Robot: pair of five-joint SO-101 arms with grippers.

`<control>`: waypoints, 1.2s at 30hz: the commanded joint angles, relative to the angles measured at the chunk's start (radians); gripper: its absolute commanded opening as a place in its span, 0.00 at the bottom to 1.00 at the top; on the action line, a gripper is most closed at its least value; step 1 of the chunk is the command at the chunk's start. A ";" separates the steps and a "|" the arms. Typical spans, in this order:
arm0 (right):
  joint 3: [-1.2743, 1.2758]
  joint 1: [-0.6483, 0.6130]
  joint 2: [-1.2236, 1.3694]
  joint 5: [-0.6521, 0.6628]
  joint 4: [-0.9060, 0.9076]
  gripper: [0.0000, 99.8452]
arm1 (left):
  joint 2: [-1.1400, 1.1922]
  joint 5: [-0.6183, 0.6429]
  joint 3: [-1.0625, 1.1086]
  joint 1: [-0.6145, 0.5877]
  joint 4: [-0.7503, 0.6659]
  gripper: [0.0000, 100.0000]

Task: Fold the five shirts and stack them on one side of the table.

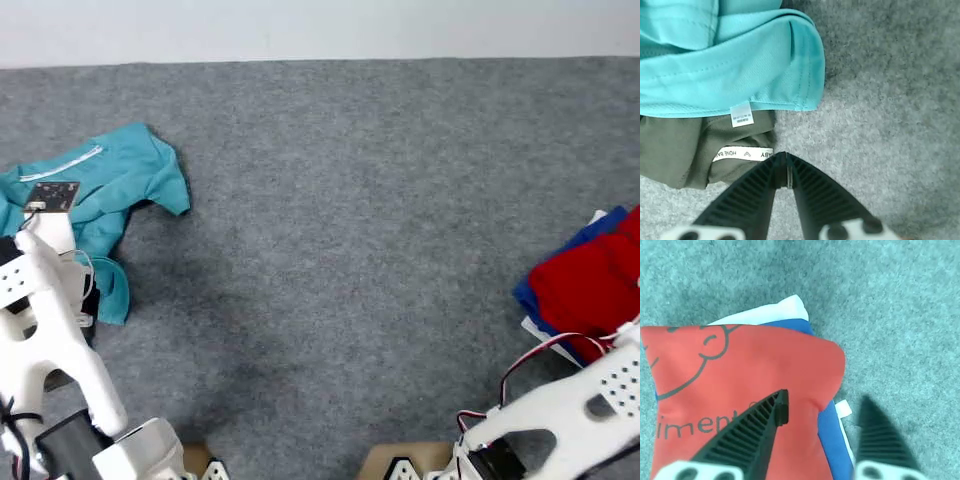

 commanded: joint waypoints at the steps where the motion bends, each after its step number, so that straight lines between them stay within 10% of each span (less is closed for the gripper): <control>1: 0.025 -0.018 -0.107 0.011 0.039 0.03 | -0.031 -0.002 -0.007 0.006 -0.015 0.00; 18: 0.066 -0.002 0.197 0.014 -0.148 0.01 | -0.031 -0.002 -0.002 0.006 -0.008 0.00; 36: -0.150 -0.116 -0.019 0.015 0.042 0.01 | -0.031 -0.002 -0.002 0.006 -0.011 0.00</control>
